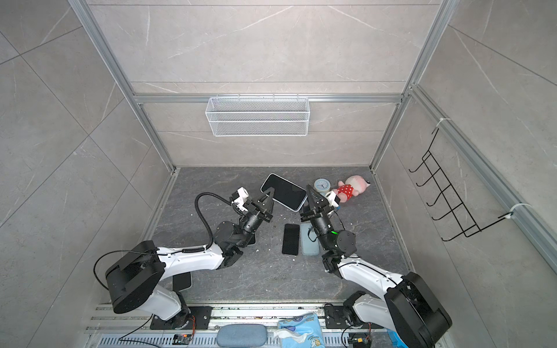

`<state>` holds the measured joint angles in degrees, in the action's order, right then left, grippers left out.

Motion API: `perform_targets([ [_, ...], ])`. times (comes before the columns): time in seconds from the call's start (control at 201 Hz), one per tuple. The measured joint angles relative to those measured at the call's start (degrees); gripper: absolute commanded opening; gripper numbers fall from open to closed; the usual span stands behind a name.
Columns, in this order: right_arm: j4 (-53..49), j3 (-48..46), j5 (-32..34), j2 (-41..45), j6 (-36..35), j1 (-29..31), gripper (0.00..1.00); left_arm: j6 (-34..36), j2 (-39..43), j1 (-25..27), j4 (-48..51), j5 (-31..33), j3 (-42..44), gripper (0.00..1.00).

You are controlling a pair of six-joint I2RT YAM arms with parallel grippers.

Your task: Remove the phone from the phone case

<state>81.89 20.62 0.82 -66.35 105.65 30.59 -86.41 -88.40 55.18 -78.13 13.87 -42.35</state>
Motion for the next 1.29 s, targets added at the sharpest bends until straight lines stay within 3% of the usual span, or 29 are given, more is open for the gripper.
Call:
perform_targets([
  [0.184, -13.6, -8.5, -3.5, 15.5, -4.6, -5.3, 0.62, 0.1, 4.1, 0.0, 4.7, 0.4, 5.0, 0.00],
  [0.364, -45.7, -5.8, -4.9, 41.8, -16.7, -6.1, 0.68, 0.1, 13.0, -0.3, 14.1, 2.6, 8.4, 0.00],
  [0.478, -61.2, -2.0, -5.5, 51.5, -23.0, -6.1, 0.69, 0.1, 17.9, -0.5, 18.7, 3.7, 9.0, 0.00],
  [0.578, -66.2, -0.5, -9.6, 50.5, -26.5, -6.1, 0.69, -0.5, 19.5, -1.0, 21.9, 3.6, 9.0, 0.00],
  [0.712, -65.4, -0.6, -16.2, 43.2, -28.4, -6.1, 0.72, -1.7, 18.9, -1.2, 25.9, 3.5, 8.9, 0.00],
  [0.847, -65.4, -0.6, -20.2, 41.8, -29.9, -6.1, 0.71, -2.3, 17.6, -1.2, 27.6, 2.9, 8.9, 0.00],
  [1.29, -59.5, -2.7, -25.8, 34.0, -30.5, -5.7, 0.64, -3.0, 13.9, -1.2, 26.9, 2.0, 8.8, 0.00],
])
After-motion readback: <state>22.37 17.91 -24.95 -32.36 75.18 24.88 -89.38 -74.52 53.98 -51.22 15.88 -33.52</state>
